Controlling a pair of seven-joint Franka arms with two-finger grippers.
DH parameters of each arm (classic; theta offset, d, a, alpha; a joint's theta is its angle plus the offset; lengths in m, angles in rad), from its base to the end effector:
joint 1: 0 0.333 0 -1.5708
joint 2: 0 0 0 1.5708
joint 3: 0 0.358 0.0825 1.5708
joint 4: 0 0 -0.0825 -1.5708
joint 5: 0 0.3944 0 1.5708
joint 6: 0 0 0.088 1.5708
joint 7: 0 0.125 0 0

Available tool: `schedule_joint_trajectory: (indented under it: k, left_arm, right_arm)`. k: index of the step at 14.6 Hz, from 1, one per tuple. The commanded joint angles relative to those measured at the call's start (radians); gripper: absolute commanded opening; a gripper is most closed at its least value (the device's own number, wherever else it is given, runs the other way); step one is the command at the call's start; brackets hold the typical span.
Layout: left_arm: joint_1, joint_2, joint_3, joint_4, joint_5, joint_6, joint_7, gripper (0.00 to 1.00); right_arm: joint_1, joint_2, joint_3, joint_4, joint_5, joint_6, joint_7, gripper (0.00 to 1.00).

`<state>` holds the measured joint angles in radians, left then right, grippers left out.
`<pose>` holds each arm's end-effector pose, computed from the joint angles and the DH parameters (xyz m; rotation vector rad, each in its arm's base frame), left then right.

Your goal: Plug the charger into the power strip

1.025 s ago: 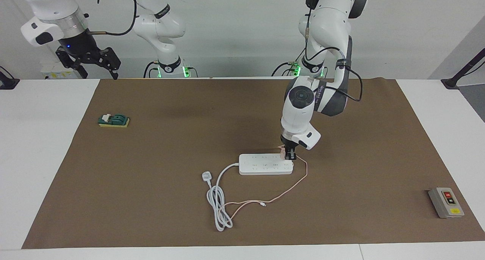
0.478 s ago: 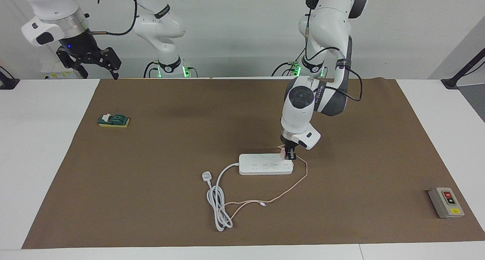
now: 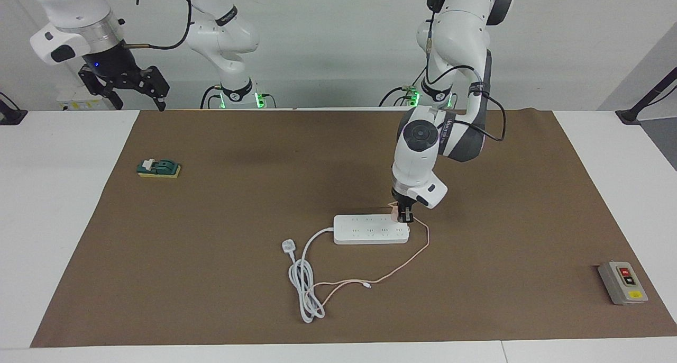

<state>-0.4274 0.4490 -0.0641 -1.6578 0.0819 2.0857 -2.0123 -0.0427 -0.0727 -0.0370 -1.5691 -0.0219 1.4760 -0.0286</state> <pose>0.6189 -0.3193 0.3630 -2.2897 -2.1029 -0.0538 0.5269 -0.0459 0.6809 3.1223 -0.0825 -0.0335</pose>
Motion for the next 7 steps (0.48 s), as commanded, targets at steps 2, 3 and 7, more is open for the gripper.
schedule_joint_trajectory:
  k: [2,3,7]
  left_arm:
    - [0.004,-0.001,0.001,-0.042,-0.021,0.004,0.023,0.00]
    - [0.004,-0.001,0.001,-0.043,-0.021,0.004,0.026,0.00]
    - [0.010,-0.009,0.001,-0.065,-0.021,0.010,0.032,0.00]
  right_arm:
    - [-0.002,-0.022,-0.001,-0.025,-0.009,0.006,-0.025,1.00]
    - [0.000,-0.022,-0.001,-0.025,-0.009,0.006,-0.021,1.00]
    - [0.001,-0.022,-0.001,-0.023,-0.009,0.007,-0.019,1.00]
